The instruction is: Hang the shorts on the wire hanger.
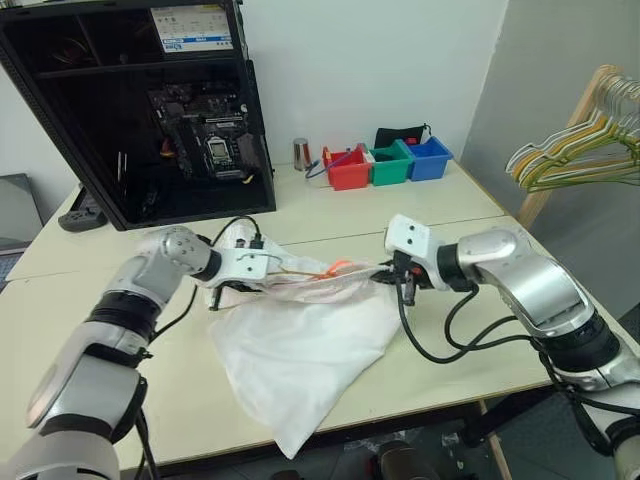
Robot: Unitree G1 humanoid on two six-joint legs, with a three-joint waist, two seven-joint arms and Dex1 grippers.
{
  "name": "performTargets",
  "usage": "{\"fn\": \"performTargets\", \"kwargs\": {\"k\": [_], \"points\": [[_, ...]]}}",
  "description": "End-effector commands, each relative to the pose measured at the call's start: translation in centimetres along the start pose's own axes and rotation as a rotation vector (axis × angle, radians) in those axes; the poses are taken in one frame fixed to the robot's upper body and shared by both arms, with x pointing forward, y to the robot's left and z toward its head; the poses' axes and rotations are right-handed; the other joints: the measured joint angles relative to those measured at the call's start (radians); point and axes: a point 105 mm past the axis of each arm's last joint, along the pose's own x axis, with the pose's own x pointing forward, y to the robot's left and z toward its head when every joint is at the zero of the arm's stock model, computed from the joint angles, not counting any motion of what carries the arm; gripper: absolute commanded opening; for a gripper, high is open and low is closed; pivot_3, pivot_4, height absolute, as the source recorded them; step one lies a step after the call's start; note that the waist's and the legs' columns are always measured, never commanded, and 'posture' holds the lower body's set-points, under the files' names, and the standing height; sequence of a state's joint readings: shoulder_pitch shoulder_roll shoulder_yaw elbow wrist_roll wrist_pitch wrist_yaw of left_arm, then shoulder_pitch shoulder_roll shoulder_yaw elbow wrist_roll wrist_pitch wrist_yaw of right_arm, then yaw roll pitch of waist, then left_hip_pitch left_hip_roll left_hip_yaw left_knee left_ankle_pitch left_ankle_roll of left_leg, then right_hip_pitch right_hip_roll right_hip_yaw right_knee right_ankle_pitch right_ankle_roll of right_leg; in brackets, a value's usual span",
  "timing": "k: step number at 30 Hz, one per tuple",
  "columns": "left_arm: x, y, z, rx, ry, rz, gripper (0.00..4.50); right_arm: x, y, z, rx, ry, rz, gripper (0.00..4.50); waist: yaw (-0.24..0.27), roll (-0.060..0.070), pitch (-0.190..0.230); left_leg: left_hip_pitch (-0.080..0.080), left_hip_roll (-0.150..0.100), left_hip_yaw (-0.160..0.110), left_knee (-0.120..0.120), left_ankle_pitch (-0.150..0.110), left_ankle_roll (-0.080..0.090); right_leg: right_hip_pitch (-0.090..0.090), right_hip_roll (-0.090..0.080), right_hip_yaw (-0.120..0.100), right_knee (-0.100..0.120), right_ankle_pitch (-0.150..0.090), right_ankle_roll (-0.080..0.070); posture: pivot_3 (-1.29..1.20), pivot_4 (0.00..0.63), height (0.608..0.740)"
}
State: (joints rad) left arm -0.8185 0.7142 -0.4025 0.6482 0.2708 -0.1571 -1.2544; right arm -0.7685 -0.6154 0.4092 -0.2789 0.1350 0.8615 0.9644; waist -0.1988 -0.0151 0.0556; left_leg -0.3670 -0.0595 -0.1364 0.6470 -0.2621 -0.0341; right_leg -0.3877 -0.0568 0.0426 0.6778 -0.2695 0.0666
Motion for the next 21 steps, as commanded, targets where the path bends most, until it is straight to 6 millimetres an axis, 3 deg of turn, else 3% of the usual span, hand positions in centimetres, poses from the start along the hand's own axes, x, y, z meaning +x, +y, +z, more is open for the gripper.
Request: {"fn": "performTargets", "kwargs": {"k": [1, 5, 8, 9, 11, 18, 21], "points": [[-0.8, 2.1, 2.9, 0.014, -0.073, 0.074, 0.00, 0.4, -0.6, 0.3, -0.071, 0.009, -0.043, 0.02, -0.002, 0.000, 0.000, 0.000, 0.000, 0.000, 0.000, 0.000, 0.000, 0.000, 0.000, 0.000, 0.000, 0.000, 0.000, -0.22, 0.000, 0.740], [-1.1, 2.6, 4.0, 0.016, -0.093, 0.093, 0.00, 0.2, -0.8, -0.5, -0.094, 0.034, -0.044, 0.02, -0.009, 0.000, 0.000, 0.000, 0.000, 0.001, 0.000, 0.000, 0.000, 0.000, 0.000, 0.001, 0.000, 0.002, -0.004, -0.22, 0.000, 0.740], [-1.5, 2.6, 3.1, 0.010, -0.069, 0.102, 0.00, -0.6, -1.7, -1.4, -0.156, 0.079, -0.070, 0.02, -0.012, 0.000, 0.000, 0.000, 0.000, 0.000, 0.000, 0.000, 0.000, 0.000, 0.000, 0.000, 0.000, 0.002, -0.004, -0.22, 0.000, 0.740], [-1.5, 2.5, 2.7, 0.003, -0.060, 0.102, 0.00, -0.9, -1.9, -1.6, -0.167, 0.087, -0.069, 0.59, -0.014, 0.000, 0.000, 0.000, 0.000, 0.000, 0.000, 0.000, 0.000, 0.000, 0.000, 0.000, -0.001, 0.002, -0.004, -0.22, 0.000, 0.740], [-1.4, 2.4, 2.5, -0.002, -0.057, 0.102, 0.00, -1.3, -2.0, -1.5, -0.178, 0.088, -0.065, 0.82, -0.016, 0.000, 0.000, 0.000, 0.000, 0.000, 0.000, 0.000, 0.000, 0.000, 0.000, 0.000, -0.001, 0.002, -0.004, -0.22, 0.000, 0.740], [-1.1, 2.7, 2.9, -0.008, -0.070, 0.115, 0.00, -2.2, -1.9, -1.8, -0.212, 0.116, -0.048, 2.66, -0.021, 0.000, 0.000, 0.000, 0.000, 0.000, -0.001, 0.000, 0.000, 0.000, 0.000, 0.000, -0.001, 0.000, 0.000, -0.23, 0.000, 0.740], [-1.0, 3.0, 3.3, 0.000, -0.078, 0.126, 0.00, -2.4, -1.7, -2.8, -0.163, 0.153, -0.032, 3.05, -0.021, 0.000, 0.000, 0.000, 0.000, 0.000, -0.001, 0.000, 0.000, 0.000, -0.001, 0.000, -0.001, 0.000, 0.000, -0.23, 0.000, 0.740]]}}
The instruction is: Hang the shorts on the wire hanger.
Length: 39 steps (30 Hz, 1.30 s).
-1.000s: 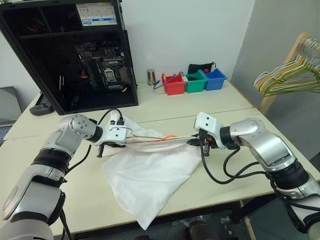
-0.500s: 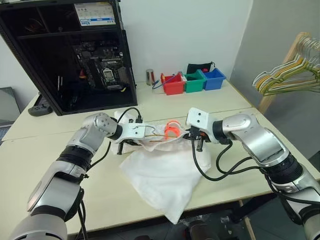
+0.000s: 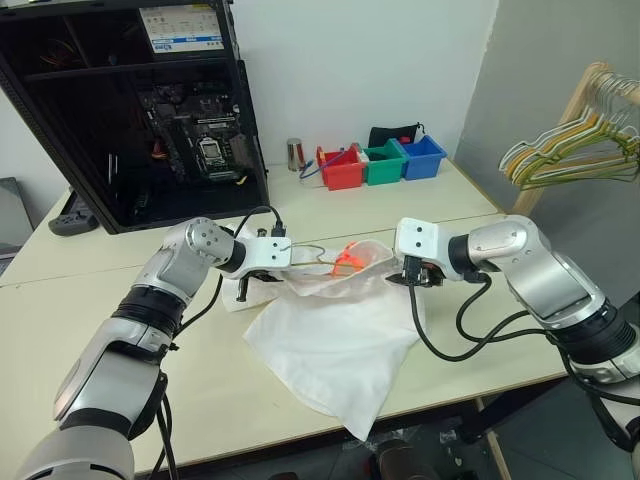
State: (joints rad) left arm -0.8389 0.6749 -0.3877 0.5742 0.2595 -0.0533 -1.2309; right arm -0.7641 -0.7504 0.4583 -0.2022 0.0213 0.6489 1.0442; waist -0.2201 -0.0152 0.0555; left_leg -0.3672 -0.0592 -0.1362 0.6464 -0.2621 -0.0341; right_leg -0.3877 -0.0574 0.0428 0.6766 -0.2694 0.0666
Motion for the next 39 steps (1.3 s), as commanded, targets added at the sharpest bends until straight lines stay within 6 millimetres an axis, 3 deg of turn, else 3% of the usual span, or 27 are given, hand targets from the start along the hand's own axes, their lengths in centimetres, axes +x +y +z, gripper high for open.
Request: {"fn": "performTargets", "kwargs": {"k": [1, 12, 18, 21, 23, 27, 32, 39], "points": [[-0.8, 1.7, 1.2, 0.019, -0.039, 0.066, 0.00, -0.7, -0.2, -0.4, 0.027, 0.026, -0.011, 3.05, 0.000, 0.000, 0.000, 0.000, 0.000, 0.000, 0.000, 0.000, 0.000, 0.000, 0.000, 0.000, 0.000, 0.000, 0.000, -0.23, 0.000, 0.740], [-0.4, 1.7, 1.8, 0.036, -0.060, 0.057, 0.00, 3.2, -0.9, -1.5, 0.009, 0.085, 0.031, 3.05, -0.014, 0.000, 0.000, 0.000, 0.000, 0.000, 0.000, 0.000, 0.000, 0.000, -0.001, 0.000, 0.000, 0.002, -0.004, -0.23, 0.000, 0.740], [-1.0, 1.4, 1.2, 0.027, -0.045, 0.065, 0.00, 5.1, -1.9, -3.1, -0.133, 0.162, 0.019, 3.05, -0.022, 0.000, 0.000, 0.000, -0.001, 0.000, 0.000, 0.000, 0.000, 0.000, -0.001, 0.000, 0.000, 0.002, -0.004, -0.18, 0.000, 0.740], [-1.2, 1.2, 0.8, 0.021, -0.035, 0.067, 0.00, 5.3, -2.4, -3.5, -0.175, 0.177, 0.006, 2.57, -0.026, 0.000, 0.000, 0.000, -0.002, 0.000, 0.000, 0.000, 0.000, 0.000, 0.000, 0.000, 0.000, 0.002, -0.004, -0.17, 0.000, 0.740], [-1.4, 1.0, 0.6, 0.015, -0.033, 0.070, 0.00, 5.5, -2.5, -3.6, -0.193, 0.173, 0.009, 1.97, -0.025, 0.000, 0.000, 0.000, -0.002, 0.000, 0.000, 0.000, 0.000, 0.000, 0.000, 0.000, 0.000, 0.002, -0.004, -0.16, 0.000, 0.740], [-1.5, 0.9, 0.5, 0.010, -0.028, 0.076, 0.00, 5.7, -2.5, -3.4, -0.206, 0.159, 0.016, 1.24, -0.023, 0.000, 0.000, 0.000, -0.002, 0.000, 0.000, 0.000, 0.000, 0.000, 0.000, 0.000, 0.000, 0.002, -0.004, -0.15, 0.000, 0.740], [-1.6, 1.1, 0.5, 0.008, -0.027, 0.085, 0.00, 5.9, -2.4, -3.0, -0.211, 0.140, 0.019, 0.01, -0.017, 0.000, 0.000, 0.000, -0.002, 0.000, 0.000, 0.000, 0.000, 0.000, 0.001, 0.000, 0.001, 0.002, -0.004, -0.15, 0.000, 0.740], [-1.5, 1.3, 0.6, 0.016, -0.022, 0.089, 0.00, 5.9, -2.2, -3.1, -0.218, 0.136, 0.018, 0.01, -0.009, 0.000, 0.000, 0.000, -0.002, 0.000, 0.000, 0.000, 0.000, 0.000, 0.001, 0.001, 0.001, 0.002, -0.004, -0.16, 0.000, 0.740]]}}
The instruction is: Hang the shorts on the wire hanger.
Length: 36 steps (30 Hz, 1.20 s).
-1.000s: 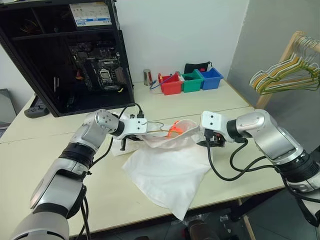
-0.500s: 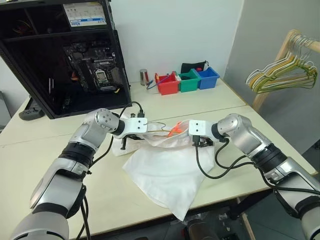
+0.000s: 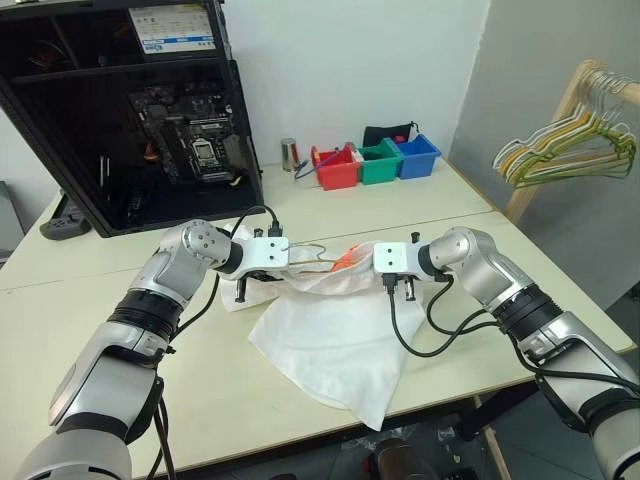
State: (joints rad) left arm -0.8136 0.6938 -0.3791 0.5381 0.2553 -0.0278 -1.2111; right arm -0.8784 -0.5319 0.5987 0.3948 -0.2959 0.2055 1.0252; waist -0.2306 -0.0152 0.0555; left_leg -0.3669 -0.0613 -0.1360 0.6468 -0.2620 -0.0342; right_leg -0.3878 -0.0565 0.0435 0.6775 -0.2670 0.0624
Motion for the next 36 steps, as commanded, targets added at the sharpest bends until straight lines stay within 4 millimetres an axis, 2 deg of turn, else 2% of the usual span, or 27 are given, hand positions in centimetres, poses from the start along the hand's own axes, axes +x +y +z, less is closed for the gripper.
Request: {"fn": "performTargets", "kwargs": {"k": [1, 2, 4, 5, 7, 8, 10, 14, 18, 19, 20, 23, 30, 34, 36], "points": [[-1.1, 1.4, 1.1, 0.033, -0.034, 0.066, 0.00, -0.9, -1.0, 1.0, -0.037, -0.029, -0.041, 0.01, 0.002, 0.000, 0.000, 0.000, 0.000, 0.000, 0.000, 0.000, 0.000, 0.000, 0.000, 0.000, 0.000, 0.000, 0.000, -0.16, 0.000, 0.740], [-1.1, 1.5, 1.1, 0.033, -0.035, 0.067, 0.00, -0.9, -1.0, 1.0, -0.038, -0.029, -0.041, 0.01, 0.003, 0.000, 0.000, 0.000, 0.000, 0.000, 0.000, 0.000, 0.000, 0.000, 0.000, 0.000, 0.000, 0.000, 0.000, -0.16, 0.000, 0.740], [-1.2, 2.1, 1.8, 0.056, -0.069, 0.111, 0.61, -1.0, -0.9, 1.1, -0.026, -0.033, -0.043, 0.00, 0.006, 0.000, 0.000, 0.000, 0.000, 0.000, 0.000, 0.000, 0.000, 0.000, 0.000, 0.000, 0.000, 0.000, 0.000, -0.17, 0.000, 0.740], [-1.3, 2.3, 2.0, 0.052, -0.088, 0.118, 0.64, -0.9, -0.7, 1.1, -0.015, -0.033, -0.034, 0.00, 0.007, 0.000, 0.000, 0.000, 0.000, 0.000, 0.000, 0.000, 0.000, 0.000, 0.000, 0.000, 0.000, 0.000, 0.000, -0.17, 0.000, 0.740], [-1.7, 2.5, 2.5, 0.042, -0.122, 0.115, 1.18, -1.0, -0.7, 1.2, 0.008, -0.040, -0.038, 0.00, 0.009, 0.000, 0.000, 0.000, 0.000, 0.000, 0.000, 0.000, 0.000, 0.000, 0.000, 0.000, 0.000, 0.000, 0.000, -0.17, 0.000, 0.740], [-2.3, 2.8, 2.8, 0.037, -0.153, 0.118, 1.27, -1.1, -0.8, 1.2, 0.019, -0.043, -0.053, 0.00, 0.009, 0.000, 0.000, 0.000, 0.000, 0.000, 0.000, 0.000, 0.000, 0.000, 0.000, 0.000, 0.000, 0.000, 0.000, -0.18, 0.000, 0.740], [-3.5, 3.1, 3.2, 0.028, -0.196, 0.117, 1.74, -1.3, -1.0, 1.0, 0.051, -0.050, -0.080, 0.00, 0.009, 0.000, 0.000, 0.000, 0.000, 0.000, 0.000, 0.000, 0.000, 0.000, 0.000, 0.000, 0.000, 0.000, 0.000, -0.18, 0.000, 0.740], [-5.6, 3.2, 2.5, 0.041, -0.195, 0.103, 2.47, -1.7, -0.5, 0.0, 0.112, -0.044, -0.086, 0.00, 0.005, 0.000, 0.000, 0.000, 0.000, 0.000, 0.000, 0.000, 0.000, 0.000, 0.000, 0.000, 0.000, 0.000, 0.000, -0.19, 0.000, 0.740], [-7.3, 3.1, 2.3, 0.025, -0.208, 0.073, 3.47, -2.0, -0.2, -0.7, 0.156, -0.030, -0.105, 0.00, 0.005, 0.000, 0.000, 0.000, 0.001, 0.000, 0.000, 0.000, 0.000, 0.000, 0.000, 0.000, 0.000, 0.000, 0.000, -0.19, 0.000, 0.740], [-7.6, 3.0, 2.3, 0.030, -0.200, 0.060, 3.57, -2.2, -0.1, -1.0, 0.171, -0.028, -0.109, 0.00, 0.005, 0.000, 0.000, 0.000, 0.000, 0.000, 0.000, 0.000, 0.000, 0.000, 0.000, 0.000, 0.000, 0.000, 0.000, -0.20, 0.000, 0.740], [-7.8, 3.2, 2.4, 0.026, -0.212, 0.073, 3.92, -2.2, 0.1, -1.1, 0.188, -0.028, -0.109, 0.00, 0.005, 0.000, 0.000, 0.000, 0.000, 0.000, 0.000, 0.000, 0.000, 0.000, 0.000, 0.000, 0.000, 0.000, 0.000, -0.20, 0.000, 0.740], [-8.6, 4.4, 4.0, -0.038, -0.308, 0.119, 4.46, -2.5, 0.8, -1.6, 0.222, -0.023, -0.110, 0.00, 0.010, 0.000, 0.000, 0.000, 0.000, 0.000, 0.001, 0.000, 0.000, 0.000, 0.000, 0.000, 0.000, 0.000, 0.000, -0.20, 0.000, 0.740], [-8.9, 4.4, 6.0, -0.078, -0.422, 0.119, 4.46, -4.5, 2.2, -2.9, 0.364, -0.015, -0.159, 0.00, 0.008, 0.000, 0.000, 0.000, 0.001, 0.000, 0.001, 0.000, 0.000, 0.001, 0.000, 0.000, 0.000, 0.000, 0.000, -0.22, 0.000, 0.740], [-8.3, 4.7, 8.3, -0.129, -0.565, 0.187, 4.46, -7.7, 4.4, -3.5, 0.583, -0.044, -0.223, 0.00, 0.009, 0.000, 0.000, 0.000, 0.001, 0.000, 0.001, 0.000, 0.000, 0.001, -0.001, 0.000, 0.000, 0.000, 0.000, -0.25, 0.000, 0.740], [-7.5, 3.7, 9.3, -0.137, -0.610, 0.157, 4.46, -9.0, 5.7, -3.4, 0.695, -0.069, -0.238, 0.00, 0.012, 0.001, -0.001, -0.001, 0.001, -0.002, 0.002, 0.000, 0.000, 0.001, -0.002, 0.000, -0.001, 0.000, 0.000, -0.26, 0.000, 0.740]]}}
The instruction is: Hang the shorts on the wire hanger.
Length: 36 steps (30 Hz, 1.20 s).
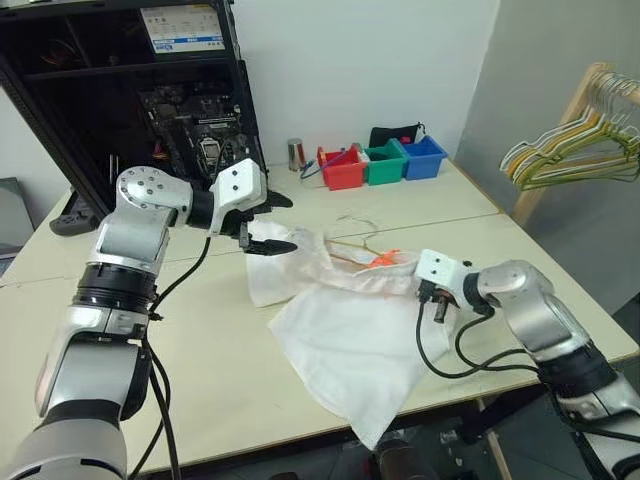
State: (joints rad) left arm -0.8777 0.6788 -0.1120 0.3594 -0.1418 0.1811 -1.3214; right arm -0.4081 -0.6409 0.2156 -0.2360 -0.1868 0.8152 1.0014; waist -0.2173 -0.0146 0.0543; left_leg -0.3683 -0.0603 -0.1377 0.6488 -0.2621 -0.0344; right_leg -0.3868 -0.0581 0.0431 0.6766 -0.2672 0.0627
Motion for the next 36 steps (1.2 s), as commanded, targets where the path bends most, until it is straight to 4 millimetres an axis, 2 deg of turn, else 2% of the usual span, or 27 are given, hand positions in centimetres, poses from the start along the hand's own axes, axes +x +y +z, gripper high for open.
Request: {"fn": "performTargets", "kwargs": {"k": [1, 3, 7, 10, 12, 16, 19, 22, 27, 31, 33, 36], "points": [[0.9, -1.3, 2.0, -0.004, -0.101, -0.006, 4.46, -3.7, 0.5, 0.8, 0.161, -0.079, -0.063, 0.00, -0.002, 0.000, 0.000, 0.000, 0.000, 0.000, 0.000, 0.000, 0.000, 0.000, -0.001, 0.000, 0.000, 0.000, 0.000, -0.26, 0.000, 0.740], [1.5, -2.4, 2.1, -0.006, -0.114, -0.045, 4.46, -5.1, 1.9, -0.1, 0.207, -0.063, -0.042, 0.00, -0.004, 0.000, -0.001, -0.001, 0.000, 0.001, 0.000, 0.000, 0.000, 0.000, -0.001, 0.001, 0.000, 0.000, 0.000, -0.28, 0.000, 0.740], [2.3, -2.7, 2.6, -0.033, -0.153, -0.044, 4.46, -7.0, 3.3, -1.8, 0.262, -0.010, -0.052, 0.00, -0.010, 0.001, -0.001, 0.000, 0.001, 0.001, 0.000, 0.000, 0.000, 0.001, 0.000, 0.000, -0.001, -0.003, 0.004, -0.31, 0.000, 0.740], [5.2, -3.0, 4.8, -0.061, -0.285, -0.043, 4.46, -9.7, 3.4, -5.6, 0.398, 0.088, -0.171, 0.00, -0.002, 0.005, -0.005, 0.001, 0.001, 0.001, 0.000, 0.000, 0.000, 0.004, 0.001, -0.001, -0.003, -0.003, 0.005, -0.36, 0.000, 0.740], [6.6, -3.5, 6.0, -0.071, -0.346, -0.049, 4.46, -11.0, 3.2, -6.7, 0.508, 0.094, -0.250, 0.00, -0.001, 0.005, -0.005, 0.003, 0.000, -0.001, 0.000, 0.000, 0.000, 0.011, 0.001, -0.003, -0.010, -0.003, 0.006, -0.38, 0.000, 0.740], [8.0, -3.6, 7.3, -0.079, -0.410, -0.032, 4.46, -12.3, 3.0, -7.2, 0.679, 0.058, -0.373, 0.00, -0.034, 0.006, -0.010, 0.004, 0.000, 0.003, 0.000, -0.001, 0.000, 0.014, 0.001, -0.001, -0.016, -0.002, 0.008, -0.42, 0.000, 0.740], [9.4, -3.4, 8.3, -0.089, -0.452, -0.024, 4.46, -12.7, 2.5, -8.5, 0.817, 0.029, -0.505, 0.00, -0.063, 0.006, -0.011, 0.004, 0.002, 0.002, -0.002, -0.001, 0.000, 0.013, 0.002, -0.002, -0.016, -0.002, 0.008, -0.45, 0.000, 0.740], [10.4, -3.7, 9.1, -0.084, -0.481, -0.039, 4.46, -13.0, 2.3, -9.9, 0.893, 0.046, -0.596, 0.00, -0.091, 0.015, -0.017, 0.004, 0.001, 0.002, -0.003, -0.001, 0.000, 0.013, 0.002, -0.003, -0.015, -0.002, 0.008, -0.47, 0.000, 0.740], [12.4, -4.9, 11.0, -0.054, -0.538, -0.102, 4.46, -15.0, 0.1, -12.0, 1.008, 0.064, -0.838, 0.00, -0.139, 0.018, -0.020, 0.004, -0.001, 0.004, -0.003, -0.003, 0.003, 0.014, 0.001, -0.001, -0.017, -0.005, 0.011, -0.48, 0.000, 0.740], [13.3, -5.1, 12.5, -0.049, -0.588, -0.119, 4.46, -16.5, -2.1, -11.9, 0.989, 0.078, -0.979, 0.00, -0.173, 0.020, -0.021, 0.004, -0.002, 0.005, -0.003, -0.003, 0.004, 0.014, -0.001, -0.001, -0.017, -0.006, 0.012, -0.48, 0.000, 0.740], [14.0, -4.7, 14.5, -0.049, -0.644, -0.099, 4.46, -17.9, -4.5, -11.1, 0.977, 0.069, -1.109, 0.00, -0.191, 0.022, -0.021, 0.004, -0.002, 0.005, -0.004, -0.004, 0.005, 0.014, 0.000, -0.001, -0.017, -0.006, 0.012, -0.49, 0.000, 0.740], [14.6, -4.4, 16.0, -0.050, -0.687, -0.077, 4.46, -18.8, -6.4, -10.2, 0.978, 0.050, -1.191, 0.00, -0.202, 0.023, -0.022, 0.004, -0.004, 0.006, -0.003, -0.004, 0.006, 0.014, -0.002, 0.000, -0.018, -0.008, 0.014, -0.49, 0.000, 0.740]]}}
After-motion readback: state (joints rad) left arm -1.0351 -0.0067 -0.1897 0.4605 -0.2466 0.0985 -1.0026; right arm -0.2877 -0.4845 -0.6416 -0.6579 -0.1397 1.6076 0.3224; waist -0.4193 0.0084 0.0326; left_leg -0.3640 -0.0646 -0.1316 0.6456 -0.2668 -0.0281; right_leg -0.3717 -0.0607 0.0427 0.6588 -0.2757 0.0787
